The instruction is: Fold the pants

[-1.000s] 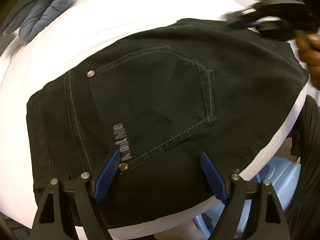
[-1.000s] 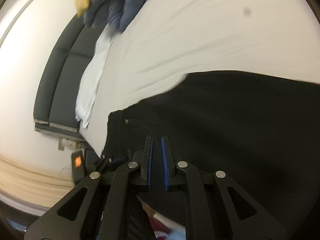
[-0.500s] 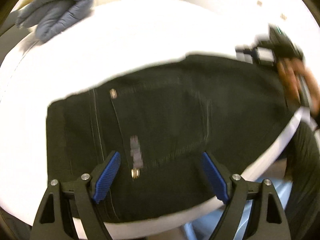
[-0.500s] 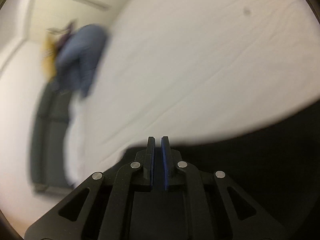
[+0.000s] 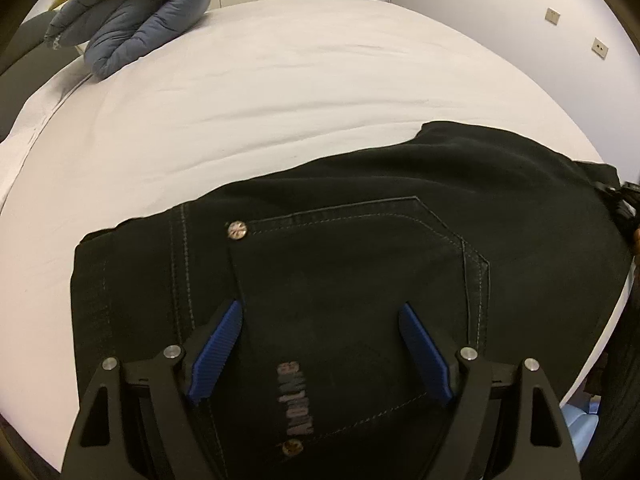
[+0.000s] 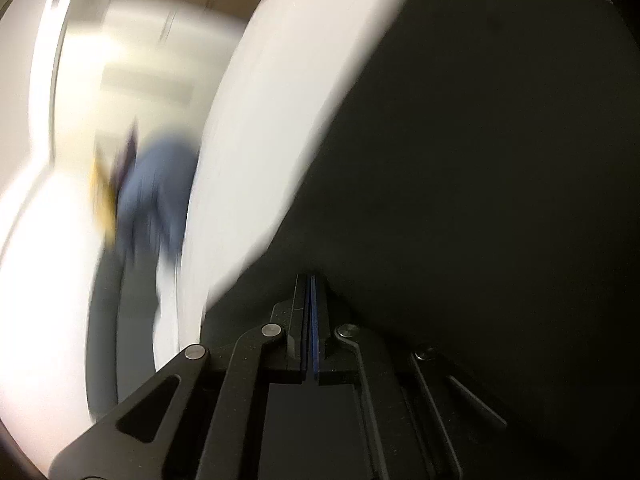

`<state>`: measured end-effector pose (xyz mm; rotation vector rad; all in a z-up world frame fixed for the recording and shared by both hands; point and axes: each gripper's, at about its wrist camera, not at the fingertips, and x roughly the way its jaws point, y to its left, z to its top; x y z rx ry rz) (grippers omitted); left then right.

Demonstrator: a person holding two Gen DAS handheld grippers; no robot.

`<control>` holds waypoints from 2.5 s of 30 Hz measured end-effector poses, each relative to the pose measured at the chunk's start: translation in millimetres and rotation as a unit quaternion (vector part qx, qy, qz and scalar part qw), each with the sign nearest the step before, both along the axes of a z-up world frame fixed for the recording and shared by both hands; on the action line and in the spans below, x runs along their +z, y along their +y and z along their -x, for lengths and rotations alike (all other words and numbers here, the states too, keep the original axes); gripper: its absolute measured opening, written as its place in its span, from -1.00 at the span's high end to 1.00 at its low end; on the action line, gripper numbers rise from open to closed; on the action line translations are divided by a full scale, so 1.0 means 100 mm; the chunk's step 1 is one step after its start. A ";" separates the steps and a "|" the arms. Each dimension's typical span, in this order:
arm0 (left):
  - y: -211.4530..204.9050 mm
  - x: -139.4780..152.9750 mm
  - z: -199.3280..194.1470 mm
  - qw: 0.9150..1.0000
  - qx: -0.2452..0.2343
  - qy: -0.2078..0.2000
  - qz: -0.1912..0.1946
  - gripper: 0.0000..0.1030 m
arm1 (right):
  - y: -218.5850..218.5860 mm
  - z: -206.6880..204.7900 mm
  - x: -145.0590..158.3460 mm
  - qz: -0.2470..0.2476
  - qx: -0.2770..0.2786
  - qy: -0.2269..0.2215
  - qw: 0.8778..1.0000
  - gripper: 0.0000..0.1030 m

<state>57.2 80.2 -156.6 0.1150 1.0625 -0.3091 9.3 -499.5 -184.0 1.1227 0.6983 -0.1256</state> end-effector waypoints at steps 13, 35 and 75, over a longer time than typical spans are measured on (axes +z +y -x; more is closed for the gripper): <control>-0.95 0.13 -0.02 0.999 -0.027 -0.018 0.009 -0.60 | 1.24 -0.46 0.48 -0.042 0.166 -0.050 0.984 0.83; -1.14 0.04 0.15 0.998 -0.029 -0.023 0.049 -0.61 | 0.55 -0.01 0.77 -0.054 0.074 -0.094 0.991 0.84; -1.12 0.20 0.25 0.982 0.004 -0.008 0.191 -0.92 | 0.03 1.49 -0.03 -0.155 -0.178 -0.060 0.970 -0.57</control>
